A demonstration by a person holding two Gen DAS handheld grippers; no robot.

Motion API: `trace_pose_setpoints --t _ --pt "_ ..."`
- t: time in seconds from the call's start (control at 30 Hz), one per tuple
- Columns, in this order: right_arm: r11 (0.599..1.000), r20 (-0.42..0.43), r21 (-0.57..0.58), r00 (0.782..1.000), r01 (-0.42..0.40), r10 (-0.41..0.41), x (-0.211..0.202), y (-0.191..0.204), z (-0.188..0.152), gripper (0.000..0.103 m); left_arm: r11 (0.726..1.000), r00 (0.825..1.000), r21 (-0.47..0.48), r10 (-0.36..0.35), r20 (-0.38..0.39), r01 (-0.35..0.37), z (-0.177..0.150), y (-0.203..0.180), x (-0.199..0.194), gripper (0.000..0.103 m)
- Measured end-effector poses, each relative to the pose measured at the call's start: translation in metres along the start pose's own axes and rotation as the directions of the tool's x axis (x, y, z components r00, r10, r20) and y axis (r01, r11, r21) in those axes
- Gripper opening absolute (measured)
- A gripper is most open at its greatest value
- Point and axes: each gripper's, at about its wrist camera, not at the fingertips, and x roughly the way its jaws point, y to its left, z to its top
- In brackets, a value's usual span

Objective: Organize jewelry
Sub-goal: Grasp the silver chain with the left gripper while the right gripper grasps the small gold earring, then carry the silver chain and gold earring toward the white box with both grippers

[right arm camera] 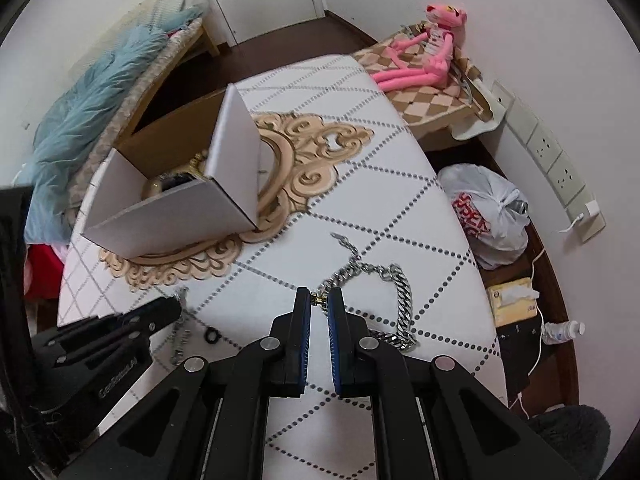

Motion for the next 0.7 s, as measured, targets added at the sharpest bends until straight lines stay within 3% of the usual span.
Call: trace_pose_setpoints --t 0.3,0.43,0.53,0.6,0.63,0.7 --pt "0.996 0.069 -0.039 0.994 -0.085 0.088 -0.046 0.020 0.021 0.009 0.996 0.988 -0.049 -0.073 0.135 0.081 -0.001 0.016 -0.079 0.001" --pt "0.993 0.095 -0.064 0.990 -0.099 0.105 -0.059 0.032 0.032 0.009 0.987 0.982 -0.057 -0.141 0.127 0.149 0.014 0.020 -0.082 0.002" --pt "0.994 0.092 -0.062 0.991 -0.093 0.099 -0.055 0.034 0.032 0.009 0.988 0.990 -0.082 -0.127 0.060 0.131 0.015 0.023 -0.060 0.012" --pt "0.995 0.078 -0.051 0.993 -0.082 0.086 -0.047 0.031 0.028 0.009 0.989 0.993 -0.091 -0.119 0.011 0.120 0.012 0.021 -0.038 0.040" --pt "0.996 0.072 -0.045 0.994 -0.078 0.081 -0.044 0.029 0.026 0.009 0.988 0.993 -0.095 -0.120 -0.012 0.118 0.012 0.020 -0.024 0.045" --pt "0.997 0.058 -0.032 0.996 -0.066 0.068 -0.036 0.025 0.020 0.009 0.990 0.992 -0.091 -0.116 -0.054 0.111 0.010 0.017 -0.006 0.047"
